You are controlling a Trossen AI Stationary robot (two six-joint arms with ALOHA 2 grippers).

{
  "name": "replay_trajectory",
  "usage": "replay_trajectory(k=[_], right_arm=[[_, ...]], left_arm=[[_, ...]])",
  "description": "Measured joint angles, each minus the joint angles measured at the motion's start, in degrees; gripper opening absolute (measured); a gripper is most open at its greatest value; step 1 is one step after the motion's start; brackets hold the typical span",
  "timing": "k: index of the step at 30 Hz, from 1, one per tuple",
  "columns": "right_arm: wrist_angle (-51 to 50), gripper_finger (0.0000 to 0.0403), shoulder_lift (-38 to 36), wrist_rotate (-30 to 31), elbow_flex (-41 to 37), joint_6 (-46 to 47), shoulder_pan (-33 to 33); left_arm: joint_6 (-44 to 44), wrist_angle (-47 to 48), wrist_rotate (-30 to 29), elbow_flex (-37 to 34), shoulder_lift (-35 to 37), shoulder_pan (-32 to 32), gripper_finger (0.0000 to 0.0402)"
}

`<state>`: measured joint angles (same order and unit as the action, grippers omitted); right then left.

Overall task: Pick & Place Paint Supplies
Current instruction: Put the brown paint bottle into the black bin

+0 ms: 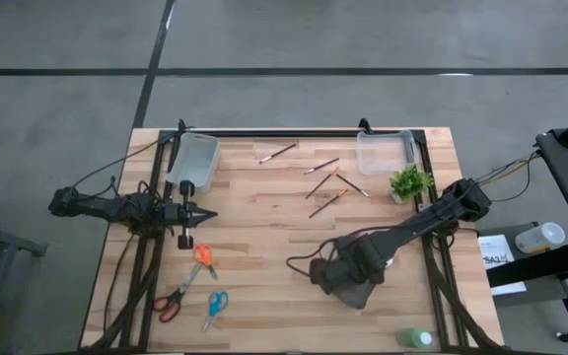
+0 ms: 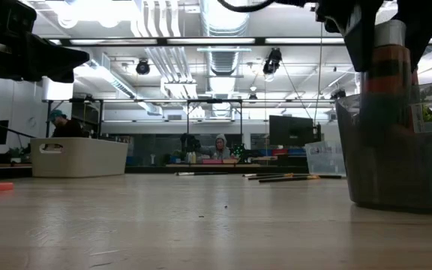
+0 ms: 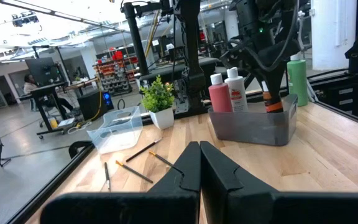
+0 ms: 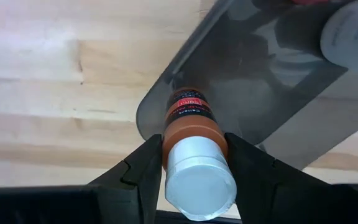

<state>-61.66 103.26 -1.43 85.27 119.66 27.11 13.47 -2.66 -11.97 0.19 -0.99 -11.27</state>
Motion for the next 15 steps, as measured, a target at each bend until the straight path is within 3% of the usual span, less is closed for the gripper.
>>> replay_trajectory(k=[15], right_arm=[[-1.9,0.0148,0.8,3.1,-0.4,4.5,0.0]], left_arm=[[0.0,0.0,0.0,0.0,0.0,0.0,0.0000]])
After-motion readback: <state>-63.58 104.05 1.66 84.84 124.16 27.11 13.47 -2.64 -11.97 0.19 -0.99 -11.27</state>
